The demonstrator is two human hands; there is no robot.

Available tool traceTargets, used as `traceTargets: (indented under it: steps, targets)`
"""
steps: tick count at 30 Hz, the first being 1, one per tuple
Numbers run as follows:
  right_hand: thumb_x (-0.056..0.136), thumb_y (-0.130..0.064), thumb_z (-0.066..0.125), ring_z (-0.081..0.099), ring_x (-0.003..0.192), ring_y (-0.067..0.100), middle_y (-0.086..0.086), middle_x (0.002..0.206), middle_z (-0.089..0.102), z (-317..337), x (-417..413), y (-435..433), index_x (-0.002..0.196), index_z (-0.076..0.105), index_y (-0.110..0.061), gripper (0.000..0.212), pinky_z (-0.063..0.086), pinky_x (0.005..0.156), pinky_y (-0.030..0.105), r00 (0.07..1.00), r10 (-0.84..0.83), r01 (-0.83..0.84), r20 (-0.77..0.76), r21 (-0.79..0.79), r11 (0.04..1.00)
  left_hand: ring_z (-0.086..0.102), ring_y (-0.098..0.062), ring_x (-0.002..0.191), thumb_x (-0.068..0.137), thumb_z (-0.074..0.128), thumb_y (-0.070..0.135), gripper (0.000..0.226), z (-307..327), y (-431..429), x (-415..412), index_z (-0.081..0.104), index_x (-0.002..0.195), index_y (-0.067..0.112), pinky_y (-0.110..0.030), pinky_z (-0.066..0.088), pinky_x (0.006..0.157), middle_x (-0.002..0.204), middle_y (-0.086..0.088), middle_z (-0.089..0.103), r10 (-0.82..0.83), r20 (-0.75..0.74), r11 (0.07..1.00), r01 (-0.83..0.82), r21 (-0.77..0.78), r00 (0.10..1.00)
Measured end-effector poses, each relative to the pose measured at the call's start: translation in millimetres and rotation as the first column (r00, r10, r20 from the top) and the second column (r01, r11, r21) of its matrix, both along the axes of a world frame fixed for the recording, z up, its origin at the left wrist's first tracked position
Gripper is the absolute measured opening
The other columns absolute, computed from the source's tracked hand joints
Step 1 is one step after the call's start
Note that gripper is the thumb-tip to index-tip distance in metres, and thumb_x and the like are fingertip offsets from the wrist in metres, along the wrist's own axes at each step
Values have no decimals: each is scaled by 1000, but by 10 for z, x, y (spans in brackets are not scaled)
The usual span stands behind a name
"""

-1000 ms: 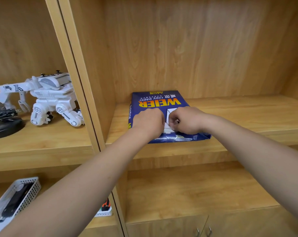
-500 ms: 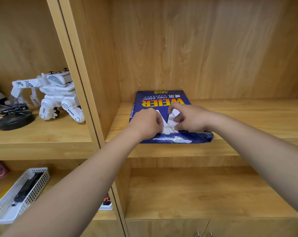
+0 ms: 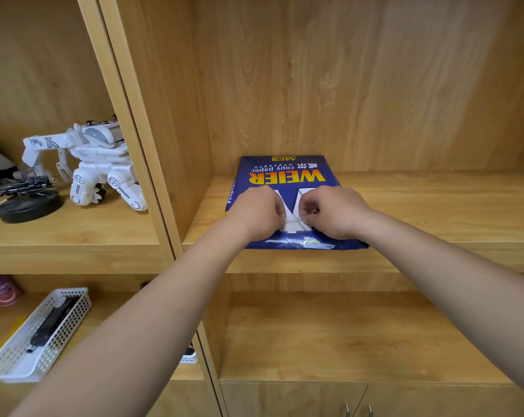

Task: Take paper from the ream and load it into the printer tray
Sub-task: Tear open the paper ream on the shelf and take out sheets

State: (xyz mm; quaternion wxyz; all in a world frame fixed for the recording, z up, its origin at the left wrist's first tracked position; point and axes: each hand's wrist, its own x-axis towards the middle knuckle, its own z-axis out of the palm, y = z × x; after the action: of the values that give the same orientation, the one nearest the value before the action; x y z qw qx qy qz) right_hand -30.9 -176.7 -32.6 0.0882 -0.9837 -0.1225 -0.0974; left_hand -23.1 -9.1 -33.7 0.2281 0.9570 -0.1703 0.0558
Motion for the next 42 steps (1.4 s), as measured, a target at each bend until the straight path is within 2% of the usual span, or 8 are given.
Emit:
traceTargets:
  steps: [5,10,19,24,29,31,36,42]
  targets:
    - [92,-28,48,56,85,22,-11,81,58,-7,-28,22,78,58,-31,18,35,66,30,1000,-21,21,-21,2,1000,68,-25,90,84,66,11,12,-8,-18,-60,77,82,9,-38,58,78,90,-6,76,28,4,999,-28,-23,1000]
    - [92,-29,51,58,89,20,-13,84,60,67,-57,28,83,63,-30,15,37,70,29,995,-5,7,-101,11,1000,66,-24,95,86,64,9,14,42,-20,-65,78,86,10,-35,56,79,97,-3,75,12,-26,1000,-12,-8,1000]
    - [89,-26,57,53,85,12,-19,77,56,139,-53,-8,74,63,-33,18,38,69,27,977,8,5,-212,61,998,68,-18,94,83,74,9,7,127,26,-11,81,86,10,-31,54,81,88,3,75,-38,-130,999,33,-36,991]
    - [87,-26,62,51,74,5,-18,75,59,169,-58,-37,76,68,-29,13,36,61,23,966,45,-13,-256,126,992,66,-16,87,84,76,12,7,168,38,-20,81,88,10,-22,47,65,89,0,76,-49,-183,997,38,-67,982]
    - [85,-26,65,47,66,4,-17,68,56,215,-77,-29,79,71,-27,8,34,57,24,956,63,-23,-288,141,990,50,-4,50,86,75,12,6,232,53,-61,79,87,8,-8,29,31,60,9,59,-59,-210,997,49,-53,976]
    - [86,-25,66,46,62,4,-18,61,53,247,-80,-28,79,72,-26,8,32,53,22,949,65,-22,-307,140,990,50,0,40,86,75,12,6,257,61,-70,79,87,8,-7,26,27,51,14,53,-68,-220,997,58,-53,973]
    - [88,-22,67,43,52,4,-24,42,51,301,-72,-45,79,70,-24,10,26,29,9,925,84,-31,-370,147,989,51,-2,57,85,76,14,7,290,72,-76,79,89,9,-5,29,31,60,13,58,-85,-248,996,76,-45,965]
    - [84,-20,71,49,58,16,-10,65,56,327,-12,-49,75,72,-23,10,36,40,22,893,85,-25,-442,141,990,52,-5,59,85,77,18,9,296,88,-78,81,91,12,-8,28,28,61,11,60,-74,-275,997,69,-27,959]
